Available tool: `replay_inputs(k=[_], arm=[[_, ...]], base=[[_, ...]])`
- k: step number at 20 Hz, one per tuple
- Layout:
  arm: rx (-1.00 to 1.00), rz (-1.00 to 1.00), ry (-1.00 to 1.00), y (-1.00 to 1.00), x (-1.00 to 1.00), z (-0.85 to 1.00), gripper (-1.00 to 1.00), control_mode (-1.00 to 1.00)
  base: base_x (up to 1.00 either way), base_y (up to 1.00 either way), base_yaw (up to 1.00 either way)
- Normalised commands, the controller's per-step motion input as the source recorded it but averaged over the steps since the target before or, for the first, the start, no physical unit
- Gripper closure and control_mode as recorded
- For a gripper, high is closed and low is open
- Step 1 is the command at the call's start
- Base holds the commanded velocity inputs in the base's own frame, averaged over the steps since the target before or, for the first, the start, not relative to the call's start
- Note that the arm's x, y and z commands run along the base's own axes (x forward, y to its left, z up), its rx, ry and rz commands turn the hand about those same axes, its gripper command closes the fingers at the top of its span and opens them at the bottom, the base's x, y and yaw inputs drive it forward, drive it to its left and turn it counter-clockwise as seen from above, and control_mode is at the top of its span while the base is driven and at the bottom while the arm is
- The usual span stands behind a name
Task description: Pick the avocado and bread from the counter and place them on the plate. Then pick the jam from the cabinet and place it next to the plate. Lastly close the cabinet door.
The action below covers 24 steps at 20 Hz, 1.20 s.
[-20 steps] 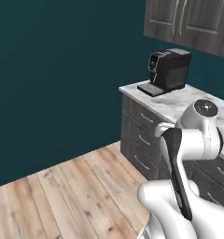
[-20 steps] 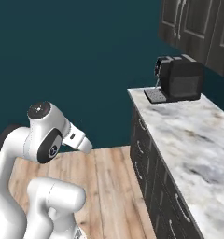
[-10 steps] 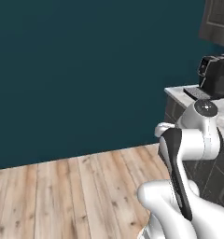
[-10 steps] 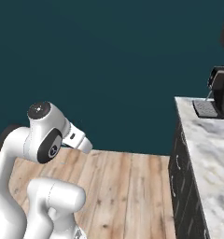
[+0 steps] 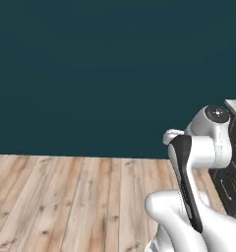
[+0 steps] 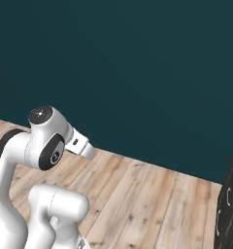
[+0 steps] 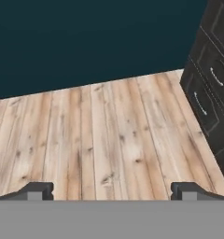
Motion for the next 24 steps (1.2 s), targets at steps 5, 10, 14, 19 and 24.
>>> replay_inputs(k=[5,10,14,19,24], arm=[[0.0,0.0,0.0,0.0,0.0,0.0,-1.0,1.0],[0.0,0.0,0.0,0.0,0.0,0.0,-1.0,1.0],[0.0,0.0,0.0,0.0,0.0,0.0,-1.0,1.0],[0.0,0.0,0.0,0.0,0.0,0.0,-1.0,1.0],[0.0,0.0,0.0,0.0,0.0,0.0,-1.0,1.0]], base=[[0.0,0.0,0.5],[-0.01,0.0,0.5],[0.0,0.0,0.5],[0.0,0.0,0.5],[0.0,0.0,0.5]])
